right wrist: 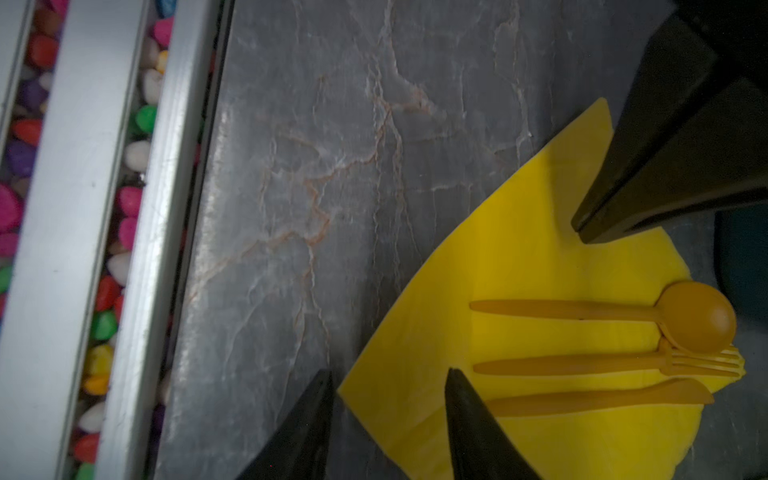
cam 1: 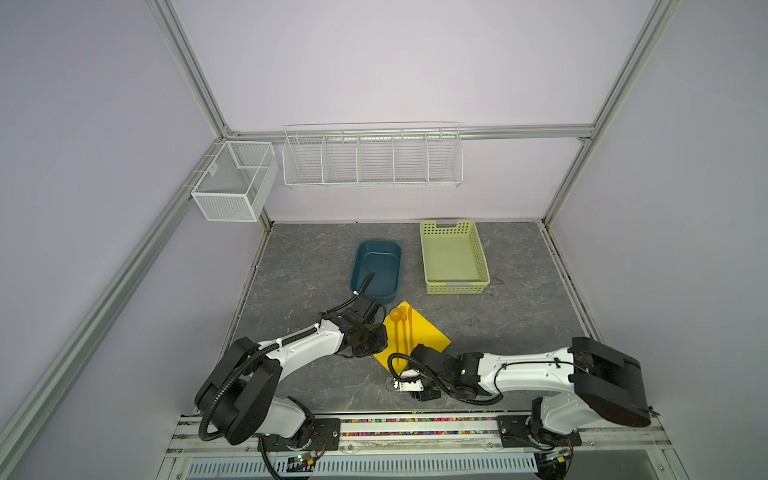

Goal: Place the utensils on the paper napkin and roll it up

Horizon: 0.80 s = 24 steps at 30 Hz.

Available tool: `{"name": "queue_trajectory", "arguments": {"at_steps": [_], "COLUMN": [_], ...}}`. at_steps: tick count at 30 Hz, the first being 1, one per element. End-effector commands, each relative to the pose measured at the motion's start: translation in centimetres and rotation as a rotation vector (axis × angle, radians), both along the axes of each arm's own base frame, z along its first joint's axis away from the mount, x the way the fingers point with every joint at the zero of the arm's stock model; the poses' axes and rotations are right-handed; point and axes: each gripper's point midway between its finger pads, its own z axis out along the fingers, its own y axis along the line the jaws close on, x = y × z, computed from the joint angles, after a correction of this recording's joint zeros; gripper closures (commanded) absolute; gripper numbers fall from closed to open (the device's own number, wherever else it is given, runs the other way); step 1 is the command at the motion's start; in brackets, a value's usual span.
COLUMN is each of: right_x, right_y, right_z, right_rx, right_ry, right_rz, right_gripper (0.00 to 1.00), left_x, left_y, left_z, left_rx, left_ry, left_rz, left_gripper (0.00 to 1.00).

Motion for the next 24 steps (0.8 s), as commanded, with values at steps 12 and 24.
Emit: {"name": "queue_trajectory", "arguments": {"at_steps": [12,24], "right_x": [-0.1,0.0], "right_y": [0.5,0.4], "right_z": [0.3,1.5], "right_rx": [-0.021,-0.011], "right_ry": [-0.007,0.016], "right_rz": [0.023,0.018], "right_gripper": [0.86,0.91], "left_x": [-0.3,-1.0], "left_y": [0.2,1.0], "left_z": [-0.9,-2.3], "left_rx": [0.036,0.078], "left_ry": [0.03,0.057], "left_rz": [-0.008,-0.008], "left_gripper": [0.99,0.99]}}
